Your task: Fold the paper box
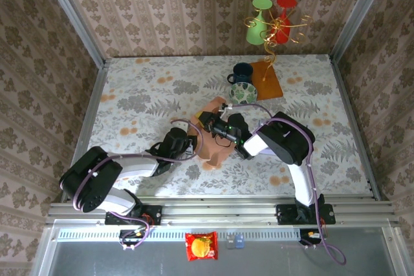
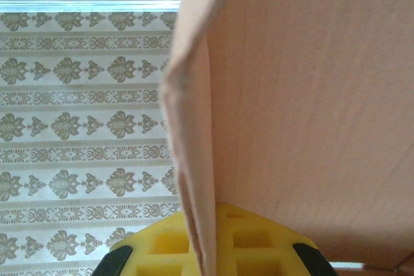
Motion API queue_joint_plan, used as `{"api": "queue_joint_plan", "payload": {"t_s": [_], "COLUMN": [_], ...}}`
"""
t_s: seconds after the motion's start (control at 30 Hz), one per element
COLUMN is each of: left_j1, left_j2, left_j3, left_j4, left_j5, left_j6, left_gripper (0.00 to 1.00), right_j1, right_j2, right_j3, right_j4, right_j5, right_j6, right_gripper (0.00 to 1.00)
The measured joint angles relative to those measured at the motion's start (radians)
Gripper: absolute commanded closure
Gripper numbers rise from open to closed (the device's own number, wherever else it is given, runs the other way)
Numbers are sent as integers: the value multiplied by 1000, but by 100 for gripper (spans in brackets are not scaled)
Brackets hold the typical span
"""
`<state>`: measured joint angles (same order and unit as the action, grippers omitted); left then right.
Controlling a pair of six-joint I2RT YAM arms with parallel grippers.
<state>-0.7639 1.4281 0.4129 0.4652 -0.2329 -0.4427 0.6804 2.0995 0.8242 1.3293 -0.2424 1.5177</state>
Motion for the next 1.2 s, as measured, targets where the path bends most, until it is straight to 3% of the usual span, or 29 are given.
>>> {"api": "queue_joint_plan", "payload": {"t_s": [0.43,0.83,0.9,1.0,1.2], "left_j1": [13,10,5,-3,-2], "left_j2": [24,77,80,82,80], "left_j3": [16,69,81,100,162], "left_j4": [-1,-20,-39,-77,-169], "left_j5": [-11,-78,-97,-133,-180], "left_j6": [-15,-56,-71,-102,-134], "left_gripper": [60,80,85,100,100], "right_j1": [1,-2,-2,-2,14], "right_j2": [16,21,23,23,-22], "right_j3": [4,6,6,7,-26], "right_j4": [22,32,35,30,-48], "right_j5": [4,48,56,55,55], "right_j6": [-1,11,23,43,82], "right_gripper": [100,100,92,71,51]}}
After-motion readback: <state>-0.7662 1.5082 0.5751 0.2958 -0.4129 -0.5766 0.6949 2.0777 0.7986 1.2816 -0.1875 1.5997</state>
